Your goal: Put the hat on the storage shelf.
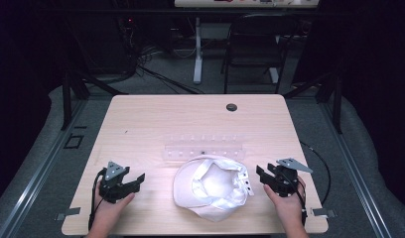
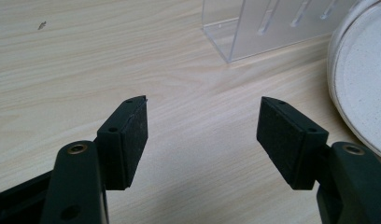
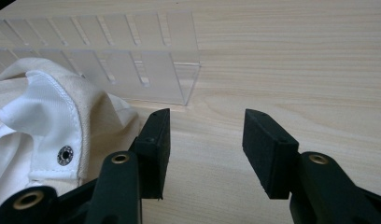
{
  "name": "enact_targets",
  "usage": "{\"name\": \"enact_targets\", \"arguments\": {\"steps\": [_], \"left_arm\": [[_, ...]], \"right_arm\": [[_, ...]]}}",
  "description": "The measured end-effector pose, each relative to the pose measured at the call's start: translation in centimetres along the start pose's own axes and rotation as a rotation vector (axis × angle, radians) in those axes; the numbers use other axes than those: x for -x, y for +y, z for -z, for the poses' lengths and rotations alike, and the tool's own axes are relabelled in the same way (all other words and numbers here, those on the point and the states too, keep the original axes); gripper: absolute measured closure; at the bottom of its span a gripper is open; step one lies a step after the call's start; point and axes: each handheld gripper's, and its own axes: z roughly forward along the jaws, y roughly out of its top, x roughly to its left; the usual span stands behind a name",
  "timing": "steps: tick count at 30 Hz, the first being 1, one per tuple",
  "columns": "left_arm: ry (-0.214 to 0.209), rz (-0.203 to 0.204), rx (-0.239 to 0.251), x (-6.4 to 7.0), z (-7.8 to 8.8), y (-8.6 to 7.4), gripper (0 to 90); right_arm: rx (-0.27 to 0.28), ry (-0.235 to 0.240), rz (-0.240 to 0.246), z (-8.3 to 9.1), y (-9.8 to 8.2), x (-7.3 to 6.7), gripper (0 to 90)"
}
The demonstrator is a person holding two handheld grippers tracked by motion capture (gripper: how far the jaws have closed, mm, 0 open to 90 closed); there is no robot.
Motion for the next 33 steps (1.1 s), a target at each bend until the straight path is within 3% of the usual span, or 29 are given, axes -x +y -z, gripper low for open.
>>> {"name": "enact_targets", "arguments": {"steps": [5,7,12,14,15,19,22,25,30,33], "left_arm": [[0.000,-0.006,-0.002,0.2,0.1,-0.1,34.7],[0.002,-0.003,0.002,0.4,0.1,-0.1,34.7],[0.004,-0.023,0.007,0.9,0.1,0.0,34.7],[0.004,-0.037,0.003,1.1,0.0,0.0,34.7],[0.003,-0.043,0.002,1.1,0.0,0.0,34.7],[-0.004,-0.048,0.003,1.4,-0.2,-0.1,34.7],[-0.010,-0.054,0.001,1.6,-0.1,0.0,34.7],[-0.012,-0.062,0.002,1.8,-0.1,0.0,34.7],[-0.011,-0.066,-0.003,1.9,-0.2,0.0,34.7],[-0.011,-0.072,-0.005,1.9,-0.3,0.0,34.7]], "right_arm": [[-0.001,-0.015,-0.001,0.0,0.0,-0.1,51.9],[-0.026,-0.002,-0.027,-0.1,0.0,0.0,51.9],[-0.077,0.073,-0.145,0.4,0.8,-0.2,49.8],[-0.091,0.089,-0.152,0.6,1.1,-0.2,49.8],[-0.118,0.113,-0.160,0.8,1.6,-0.3,49.5],[-0.200,0.134,-0.146,1.6,2.6,-0.4,48.0],[-0.268,0.157,-0.173,1.9,3.1,-0.1,47.8],[-0.319,0.146,-0.189,2.1,3.5,0.2,47.8],[-0.393,0.154,-0.152,2.2,3.9,0.1,47.7],[-0.442,0.206,-0.179,2.1,4.2,0.0,47.0]]}}
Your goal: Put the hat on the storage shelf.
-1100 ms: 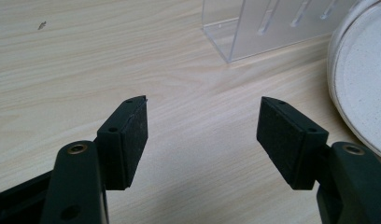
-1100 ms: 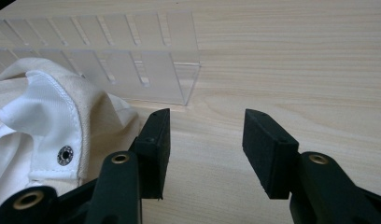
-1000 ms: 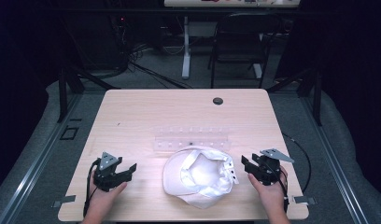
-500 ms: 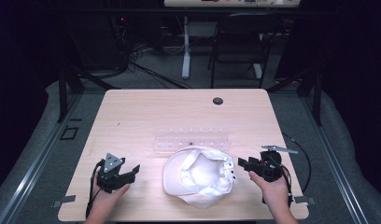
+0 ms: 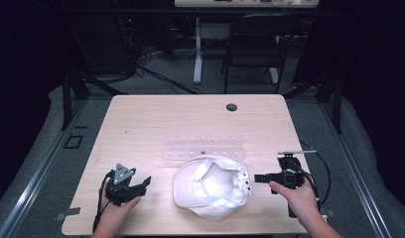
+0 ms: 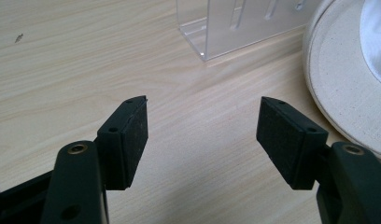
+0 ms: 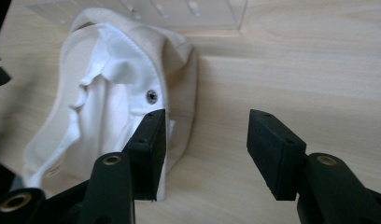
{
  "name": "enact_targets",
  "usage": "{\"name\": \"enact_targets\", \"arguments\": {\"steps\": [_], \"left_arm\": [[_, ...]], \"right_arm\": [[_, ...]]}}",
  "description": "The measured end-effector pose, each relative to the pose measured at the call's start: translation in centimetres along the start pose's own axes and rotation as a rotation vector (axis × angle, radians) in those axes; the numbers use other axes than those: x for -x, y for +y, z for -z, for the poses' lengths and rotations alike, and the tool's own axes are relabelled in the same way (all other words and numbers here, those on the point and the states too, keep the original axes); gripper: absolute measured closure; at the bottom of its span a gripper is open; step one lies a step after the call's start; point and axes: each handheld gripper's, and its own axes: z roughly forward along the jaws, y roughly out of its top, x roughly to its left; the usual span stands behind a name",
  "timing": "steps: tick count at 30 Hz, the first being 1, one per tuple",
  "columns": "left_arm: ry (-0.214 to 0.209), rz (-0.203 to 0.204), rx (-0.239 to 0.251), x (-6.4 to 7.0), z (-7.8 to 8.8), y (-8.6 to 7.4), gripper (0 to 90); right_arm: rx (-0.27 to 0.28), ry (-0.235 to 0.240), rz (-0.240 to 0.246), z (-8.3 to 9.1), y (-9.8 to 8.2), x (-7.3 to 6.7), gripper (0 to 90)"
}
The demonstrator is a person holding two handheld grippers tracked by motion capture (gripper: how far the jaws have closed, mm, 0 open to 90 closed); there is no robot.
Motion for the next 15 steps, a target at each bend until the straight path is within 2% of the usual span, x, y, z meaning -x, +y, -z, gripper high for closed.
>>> {"name": "enact_targets", "arguments": {"steps": [1,2,4,6,7,11,15], "left_arm": [[-0.001,0.002,-0.002,0.0,0.0,0.0,34.7],[0.001,0.002,-0.004,0.1,0.0,0.0,34.7],[0.003,0.004,-0.003,0.1,-0.1,0.0,34.7],[0.003,0.005,-0.003,0.2,-0.1,0.0,34.7],[0.002,0.003,-0.004,0.2,-0.1,0.0,34.7],[0.000,-0.003,-0.004,0.2,-0.1,0.0,34.7],[-0.001,-0.004,-0.004,0.2,-0.1,0.0,34.7]], "right_arm": [[-0.015,0.017,-0.008,0.0,0.1,0.0,46.8],[-0.054,0.038,-0.017,0.0,0.3,-0.1,46.8],[-0.082,0.070,-0.032,0.0,0.6,-0.3,46.8],[-0.099,0.082,-0.054,-0.1,0.9,-0.6,46.2],[-0.117,0.092,-0.047,-0.1,1.0,-0.6,45.7],[-0.146,0.103,-0.034,-0.5,1.6,-1.0,44.7],[-0.153,0.105,-0.036,-1.4,1.9,-1.5,44.0]]}}
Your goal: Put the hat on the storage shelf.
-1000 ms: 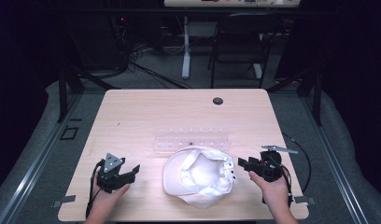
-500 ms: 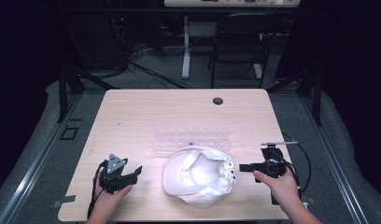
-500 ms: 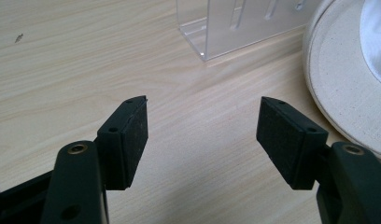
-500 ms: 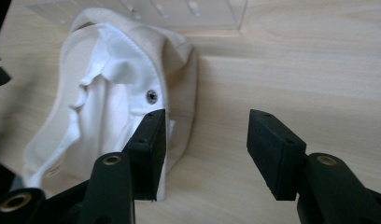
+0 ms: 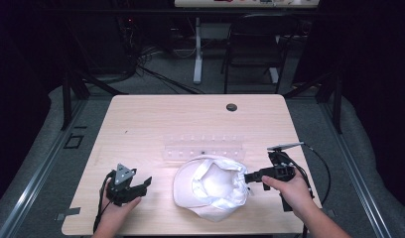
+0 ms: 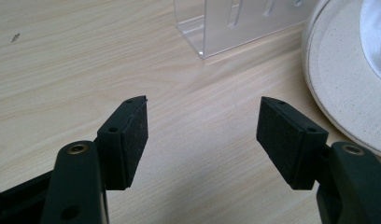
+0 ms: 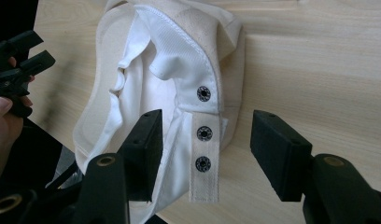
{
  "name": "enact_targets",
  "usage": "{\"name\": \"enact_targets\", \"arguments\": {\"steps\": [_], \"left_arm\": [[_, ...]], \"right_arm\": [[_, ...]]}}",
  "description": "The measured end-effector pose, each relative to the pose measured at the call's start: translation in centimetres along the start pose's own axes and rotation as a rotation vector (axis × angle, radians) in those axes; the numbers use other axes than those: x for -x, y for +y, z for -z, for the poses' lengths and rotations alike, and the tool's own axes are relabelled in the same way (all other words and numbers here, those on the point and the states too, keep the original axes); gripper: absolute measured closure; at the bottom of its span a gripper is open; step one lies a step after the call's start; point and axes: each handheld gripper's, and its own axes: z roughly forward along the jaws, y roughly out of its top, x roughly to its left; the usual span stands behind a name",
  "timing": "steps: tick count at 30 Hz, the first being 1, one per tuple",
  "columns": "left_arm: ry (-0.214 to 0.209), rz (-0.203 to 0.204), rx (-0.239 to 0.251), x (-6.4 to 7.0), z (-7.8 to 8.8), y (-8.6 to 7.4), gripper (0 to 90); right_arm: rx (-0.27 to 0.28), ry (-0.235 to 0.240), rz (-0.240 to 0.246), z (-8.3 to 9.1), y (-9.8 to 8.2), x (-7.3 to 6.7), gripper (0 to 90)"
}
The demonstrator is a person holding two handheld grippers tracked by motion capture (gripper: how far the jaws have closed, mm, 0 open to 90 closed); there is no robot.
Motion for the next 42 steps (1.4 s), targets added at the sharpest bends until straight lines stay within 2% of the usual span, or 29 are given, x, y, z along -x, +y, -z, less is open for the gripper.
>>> {"name": "enact_targets", "arguments": {"steps": [6,9,12,14,15,16,18,19,20,21,24,26,29,30,31,32,33,34,35,36,38,39,40,41,42], "left_arm": [[0.003,0.002,-0.005,-0.2,0.0,0.0,34.7],[0.005,0.005,-0.004,-0.2,0.0,0.0,34.7],[0.005,0.004,-0.004,-0.2,0.0,0.0,34.7],[0.005,0.004,-0.006,-0.2,0.0,0.0,34.7],[0.005,0.005,-0.006,-0.2,0.0,0.0,34.7],[0.005,0.004,-0.006,-0.2,0.0,0.0,34.7],[0.004,0.000,-0.007,-0.2,-0.1,0.0,34.7],[0.004,-0.003,-0.008,-0.2,-0.1,0.0,34.7],[0.004,-0.002,-0.008,-0.1,-0.1,0.0,34.7],[0.003,0.000,-0.008,-0.1,-0.1,0.0,34.7],[0.005,0.002,-0.004,0.0,-0.1,0.0,34.7],[0.005,0.002,-0.004,0.0,-0.1,0.0,34.7],[0.006,0.001,-0.003,-0.1,-0.1,0.0,34.7],[0.006,0.001,-0.003,-0.1,-0.1,0.0,34.7],[0.006,0.001,-0.003,-0.1,-0.1,0.0,34.7],[0.006,0.002,-0.003,0.0,-0.1,0.0,34.7],[0.007,0.002,-0.003,0.0,-0.1,0.0,34.7],[0.007,0.002,-0.002,0.0,-0.1,0.0,34.7],[0.006,-0.002,-0.002,0.0,-0.1,0.0,34.7],[0.006,-0.001,-0.002,0.0,-0.1,0.0,34.7],[0.007,0.001,-0.002,0.0,-0.1,0.0,34.7],[0.007,0.000,-0.002,-0.1,-0.1,0.0,34.7],[0.008,0.000,-0.003,-0.1,-0.1,0.0,34.7],[0.007,0.001,-0.002,-0.1,-0.1,0.0,34.7],[0.007,-0.002,-0.004,-0.1,-0.1,0.0,34.7]], "right_arm": [[-0.033,-0.005,0.004,-1.4,0.1,-0.5,43.7],[-0.063,0.005,0.023,-2.2,0.2,-0.6,43.6],[-0.082,0.008,0.008,-2.9,0.3,-0.7,43.2],[-0.074,0.002,-0.019,-3.3,0.2,-0.9,43.2],[-0.095,0.011,-0.012,-3.4,0.3,-0.7,43.2],[-0.084,0.012,-0.029,-3.7,0.2,-0.7,43.2],[-0.125,0.008,-0.010,-3.9,0.2,-0.6,43.4],[-0.097,0.006,-0.033,-4.2,0.1,-0.7,43.4],[-0.118,0.012,-0.022,-4.3,0.1,-0.7,43.5],[-0.116,0.013,-0.030,-4.4,0.1,-0.7,43.5],[-0.115,0.023,-0.021,-4.2,0.2,-0.9,43.9],[-0.105,0.027,-0.037,-3.9,0.3,-1.2,44.6],[-0.103,0.054,-0.028,-3.0,0.6,-1.5,45.5],[-0.089,0.062,-0.041,-2.8,0.7,-1.8,45.8],[-0.096,0.070,-0.015,-2.5,0.9,-1.8,46.3],[-0.089,0.077,-0.015,-2.4,0.9,-2.0,46.7],[-0.076,0.077,-0.018,-2.2,1.0,-2.3,47.8],[-0.097,0.084,0.002,-1.9,1.2,-2.4,49.3],[-0.112,0.091,0.003,-1.7,1.4,-2.5,50.7],[-0.085,0.089,-0.013,-1.8,1.4,-2.8,53.7],[-0.102,0.093,-0.024,-1.6,1.5,-3.1,56.9],[-0.108,0.097,-0.004,-1.6,1.7,-3.0,58.0],[-0.095,0.089,-0.029,-1.7,1.6,-3.3,59.8],[-0.110,0.091,0.000,-1.6,1.7,-3.2,61.6],[-0.095,0.083,-0.029,-1.7,1.7,-3.5,63.4]]}}
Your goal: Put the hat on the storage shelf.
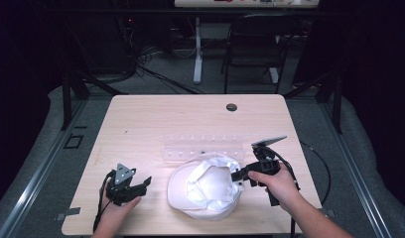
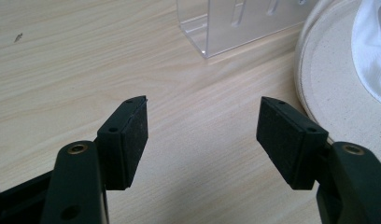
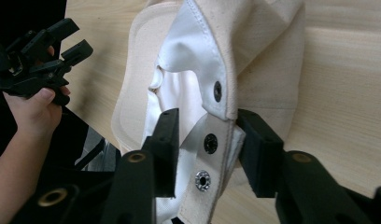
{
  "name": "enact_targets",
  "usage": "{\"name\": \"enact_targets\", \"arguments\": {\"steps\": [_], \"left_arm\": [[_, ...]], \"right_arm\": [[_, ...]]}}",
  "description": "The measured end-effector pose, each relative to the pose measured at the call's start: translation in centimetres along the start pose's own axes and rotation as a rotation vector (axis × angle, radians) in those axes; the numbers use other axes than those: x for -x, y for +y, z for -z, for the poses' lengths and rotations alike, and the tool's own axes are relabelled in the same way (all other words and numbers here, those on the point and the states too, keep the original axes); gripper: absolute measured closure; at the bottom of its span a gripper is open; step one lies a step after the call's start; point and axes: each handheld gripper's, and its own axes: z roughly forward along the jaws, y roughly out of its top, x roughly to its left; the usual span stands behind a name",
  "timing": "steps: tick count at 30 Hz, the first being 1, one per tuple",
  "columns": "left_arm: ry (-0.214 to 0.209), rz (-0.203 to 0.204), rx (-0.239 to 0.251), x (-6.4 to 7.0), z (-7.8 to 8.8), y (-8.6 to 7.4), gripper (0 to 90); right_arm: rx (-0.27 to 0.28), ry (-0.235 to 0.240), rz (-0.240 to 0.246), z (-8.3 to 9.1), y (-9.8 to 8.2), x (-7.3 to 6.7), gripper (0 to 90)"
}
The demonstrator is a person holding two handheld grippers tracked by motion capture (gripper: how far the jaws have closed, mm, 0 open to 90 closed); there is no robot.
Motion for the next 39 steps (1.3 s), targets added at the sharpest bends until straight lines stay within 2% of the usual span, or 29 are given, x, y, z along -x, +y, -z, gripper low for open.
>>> {"name": "enact_targets", "arguments": {"steps": [2,3,4,7,9,12,15,16,18,19,24,26,30,31,32,36,39], "left_arm": [[0.000,-0.002,0.000,0.0,0.0,0.0,34.7],[0.000,-0.004,0.000,0.0,0.0,0.0,34.7],[-0.001,-0.005,0.000,0.0,0.0,0.0,34.7],[0.000,0.000,0.001,0.0,0.0,0.0,34.7],[0.000,0.002,0.002,0.0,0.0,0.0,34.7],[0.000,0.002,0.002,0.1,-0.1,0.0,34.7],[0.000,-0.004,0.002,0.1,-0.1,0.0,34.7],[-0.001,-0.002,0.003,0.1,-0.1,0.0,34.7],[-0.002,-0.006,0.001,0.1,-0.1,0.0,34.7],[-0.001,-0.007,0.001,0.1,-0.1,0.0,34.7],[-0.002,-0.007,0.001,0.1,-0.1,0.0,34.7],[-0.002,-0.007,0.001,0.1,-0.1,0.0,34.7],[-0.001,-0.009,0.001,0.2,-0.1,0.0,34.7],[-0.002,-0.009,0.001,0.2,-0.1,0.0,34.7],[-0.003,-0.015,0.000,0.2,-0.1,0.0,34.7],[-0.002,-0.017,0.001,0.3,-0.1,0.0,34.7],[-0.002,-0.017,0.001,0.3,-0.1,0.0,34.8]], "right_arm": [[-0.016,-0.009,0.017,0.1,0.2,0.0,66.2],[0.001,-0.016,0.009,0.0,0.2,-0.2,66.6],[-0.019,-0.019,0.028,0.0,0.3,-0.1,67.7],[-0.016,-0.007,0.024,-0.3,0.3,-0.1,70.0],[-0.035,-0.012,0.032,-0.3,0.4,-0.1,71.3],[-0.030,-0.025,0.029,-0.5,0.4,-0.2,72.3],[-0.055,-0.021,0.035,-0.3,0.6,-0.3,76.6],[-0.032,-0.018,0.011,-0.4,0.5,-0.4,77.5],[-0.056,-0.015,0.028,-0.2,0.7,-0.4,78.6],[-0.038,-0.021,0.012,-0.3,0.7,-0.6,78.9],[-0.049,-0.030,0.029,0.0,0.9,-0.9,79.7],[-0.035,-0.035,0.014,0.1,1.0,-1.3,79.9],[-0.048,-0.047,0.034,0.5,1.2,-1.7,80.1],[-0.034,-0.053,0.018,0.6,1.2,-2.0,80.2],[-0.037,-0.052,0.023,0.7,1.3,-2.1,80.2],[-0.049,-0.087,0.043,1.4,1.6,-2.9,80.2],[-0.037,-0.122,0.049,1.7,1.7,-3.5,80.3]]}}
